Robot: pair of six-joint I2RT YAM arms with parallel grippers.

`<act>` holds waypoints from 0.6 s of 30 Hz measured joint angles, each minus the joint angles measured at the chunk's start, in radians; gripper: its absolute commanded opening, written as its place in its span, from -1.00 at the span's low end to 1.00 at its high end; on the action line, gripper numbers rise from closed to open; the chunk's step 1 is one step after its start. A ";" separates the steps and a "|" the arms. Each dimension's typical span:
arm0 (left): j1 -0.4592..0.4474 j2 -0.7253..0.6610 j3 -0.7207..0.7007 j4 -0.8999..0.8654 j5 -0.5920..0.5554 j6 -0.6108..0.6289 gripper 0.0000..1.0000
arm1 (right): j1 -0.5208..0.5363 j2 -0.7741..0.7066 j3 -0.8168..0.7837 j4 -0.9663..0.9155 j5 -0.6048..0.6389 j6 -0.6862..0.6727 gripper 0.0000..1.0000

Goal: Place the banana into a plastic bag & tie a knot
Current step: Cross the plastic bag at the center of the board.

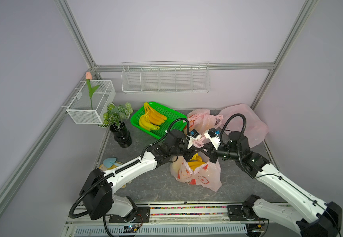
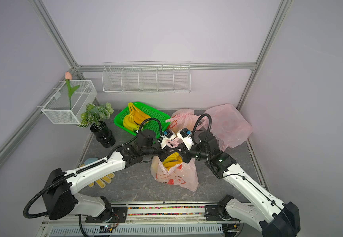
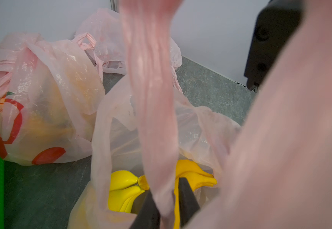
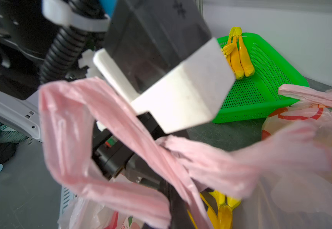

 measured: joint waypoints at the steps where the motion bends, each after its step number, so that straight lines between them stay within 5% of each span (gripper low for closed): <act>1: 0.003 -0.004 -0.005 0.002 0.001 0.005 -0.34 | 0.000 0.000 0.000 -0.001 0.000 0.000 -0.87; 11: -0.024 -0.103 -0.055 0.054 0.068 0.043 0.08 | 0.006 0.015 0.000 0.018 0.010 0.011 -0.87; 18: -0.024 -0.120 -0.059 0.073 0.033 0.033 0.02 | 0.014 0.021 0.000 0.016 0.023 0.010 -0.84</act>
